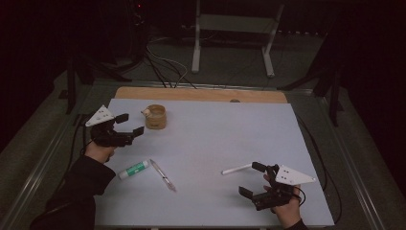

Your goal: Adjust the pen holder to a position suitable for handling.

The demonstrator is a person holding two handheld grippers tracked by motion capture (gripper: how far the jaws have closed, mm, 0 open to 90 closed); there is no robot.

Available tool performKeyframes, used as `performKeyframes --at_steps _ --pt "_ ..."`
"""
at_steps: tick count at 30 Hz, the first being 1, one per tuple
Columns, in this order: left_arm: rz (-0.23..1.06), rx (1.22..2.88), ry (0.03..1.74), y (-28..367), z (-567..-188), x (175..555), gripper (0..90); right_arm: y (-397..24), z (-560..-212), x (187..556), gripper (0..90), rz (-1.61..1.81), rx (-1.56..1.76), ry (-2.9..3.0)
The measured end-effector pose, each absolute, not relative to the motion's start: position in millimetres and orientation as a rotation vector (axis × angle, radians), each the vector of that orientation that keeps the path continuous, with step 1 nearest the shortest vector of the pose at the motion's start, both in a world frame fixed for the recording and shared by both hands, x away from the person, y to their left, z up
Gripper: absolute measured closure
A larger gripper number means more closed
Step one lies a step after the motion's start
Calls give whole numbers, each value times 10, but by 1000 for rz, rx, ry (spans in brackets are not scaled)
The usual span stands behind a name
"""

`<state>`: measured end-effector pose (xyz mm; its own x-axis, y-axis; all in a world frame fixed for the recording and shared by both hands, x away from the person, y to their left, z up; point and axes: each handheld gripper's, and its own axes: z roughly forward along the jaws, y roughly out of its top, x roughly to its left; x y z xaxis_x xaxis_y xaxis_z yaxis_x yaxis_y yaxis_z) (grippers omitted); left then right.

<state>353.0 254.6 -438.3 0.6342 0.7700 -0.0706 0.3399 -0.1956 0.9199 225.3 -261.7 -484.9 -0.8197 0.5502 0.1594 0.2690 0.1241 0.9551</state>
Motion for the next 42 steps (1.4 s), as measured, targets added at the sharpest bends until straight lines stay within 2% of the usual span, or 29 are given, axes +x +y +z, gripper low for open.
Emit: performKeyframes --at_steps 5,8,11,19,27,36,42 --pt "550 1815 957 2647 -4489 3754 378 -2615 -4850 2252 0 1761 809 2170" --pt "575 1856 993 2689 -4549 3878 471 -2615 -4850 2252 0 1764 810 2171" --pt "572 1883 1034 2713 -4626 3991 565 -2610 -4852 2251 0 1765 807 2173" --pt "534 1937 1097 2764 -4828 4256 895 -2610 -4860 2256 0 1773 808 2178" --pt "534 1981 1077 2728 -5055 4451 900 -2613 -4860 2253 0 1779 813 2179" --pt "422 2078 1191 2626 -5173 4677 900 -2620 -4872 2263 0 1785 825 2182" --pt "371 2122 1201 2543 -5218 4755 900 -2623 -4876 2262 0 1783 828 2185"
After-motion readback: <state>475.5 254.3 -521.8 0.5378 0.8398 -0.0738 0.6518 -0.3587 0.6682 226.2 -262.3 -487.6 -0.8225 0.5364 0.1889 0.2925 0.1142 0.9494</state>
